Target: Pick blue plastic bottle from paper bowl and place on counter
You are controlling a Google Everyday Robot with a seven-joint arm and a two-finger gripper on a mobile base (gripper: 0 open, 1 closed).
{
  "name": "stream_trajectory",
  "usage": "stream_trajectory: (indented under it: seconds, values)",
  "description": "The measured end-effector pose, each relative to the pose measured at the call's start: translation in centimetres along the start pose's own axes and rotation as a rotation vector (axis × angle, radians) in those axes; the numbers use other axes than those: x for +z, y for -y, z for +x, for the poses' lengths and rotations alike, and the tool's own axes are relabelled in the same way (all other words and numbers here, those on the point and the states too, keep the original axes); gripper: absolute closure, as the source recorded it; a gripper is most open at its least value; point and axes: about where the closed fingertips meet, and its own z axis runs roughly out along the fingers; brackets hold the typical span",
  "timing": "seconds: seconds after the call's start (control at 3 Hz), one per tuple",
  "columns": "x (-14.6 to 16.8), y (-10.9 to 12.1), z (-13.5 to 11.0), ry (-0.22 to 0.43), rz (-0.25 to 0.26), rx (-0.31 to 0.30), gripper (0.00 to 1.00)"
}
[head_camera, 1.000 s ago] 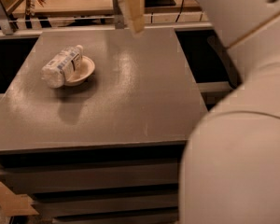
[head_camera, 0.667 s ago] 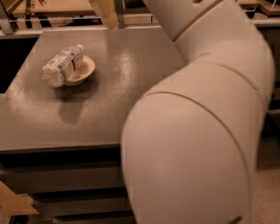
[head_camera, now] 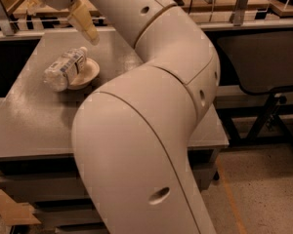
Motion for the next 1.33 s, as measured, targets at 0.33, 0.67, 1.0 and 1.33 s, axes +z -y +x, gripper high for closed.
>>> stream_trajectory:
  seconds: [0.33,0.67,1.0,1.33]
  values:
    - [1.9,-0.2,-1.2,0.043,-0.033,-0.016,0.00]
    - [3.2,-1.0,-2.8,0.099,-0.066,-0.024,0.00]
    - [4.2,-1.7,-4.2,0.152,-0.087,-0.025,0.00]
    - [5.3,-2.0,-5.2,0.201,-0.104,-0.026,0.00]
